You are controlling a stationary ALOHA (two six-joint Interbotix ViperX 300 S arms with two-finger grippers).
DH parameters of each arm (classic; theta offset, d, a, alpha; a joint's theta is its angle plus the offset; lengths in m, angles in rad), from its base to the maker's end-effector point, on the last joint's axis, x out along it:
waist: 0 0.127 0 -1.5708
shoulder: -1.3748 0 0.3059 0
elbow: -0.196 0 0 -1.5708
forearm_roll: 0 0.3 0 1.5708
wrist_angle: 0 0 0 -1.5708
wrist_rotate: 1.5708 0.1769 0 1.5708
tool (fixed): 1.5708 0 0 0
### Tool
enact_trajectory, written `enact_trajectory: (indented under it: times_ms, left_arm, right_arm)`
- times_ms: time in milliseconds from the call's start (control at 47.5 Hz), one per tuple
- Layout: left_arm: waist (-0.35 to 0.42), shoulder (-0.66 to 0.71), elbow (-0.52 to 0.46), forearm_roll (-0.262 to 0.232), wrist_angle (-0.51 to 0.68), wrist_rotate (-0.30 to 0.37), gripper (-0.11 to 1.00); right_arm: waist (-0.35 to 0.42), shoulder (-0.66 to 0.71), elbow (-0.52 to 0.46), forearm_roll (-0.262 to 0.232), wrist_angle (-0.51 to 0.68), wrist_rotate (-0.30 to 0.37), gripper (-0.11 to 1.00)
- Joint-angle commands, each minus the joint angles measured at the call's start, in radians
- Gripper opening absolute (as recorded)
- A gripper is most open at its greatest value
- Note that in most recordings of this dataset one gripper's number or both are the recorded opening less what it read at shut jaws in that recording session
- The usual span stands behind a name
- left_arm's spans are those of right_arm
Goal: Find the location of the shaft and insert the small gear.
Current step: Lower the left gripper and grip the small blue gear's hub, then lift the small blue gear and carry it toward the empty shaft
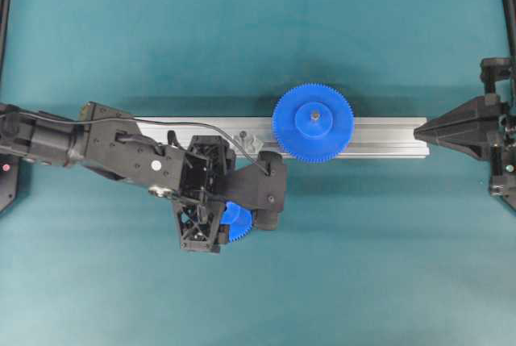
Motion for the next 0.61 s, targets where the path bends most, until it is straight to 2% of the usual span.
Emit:
enact_trajectory:
  times_ms: [0,589]
  left_arm:
    - [-0.003,-0.012,-0.020,0.003,-0.002,0.000,0.93]
    - [-0.003,0.026,-0.018,0.003,-0.028,-0.006,0.93]
  right_arm:
    - [0.000,0.006,-0.011,0.002,-0.006,0.011,0.02]
    - [-0.002,0.006,-0.006,0.003,-0.005,0.011,0.02]
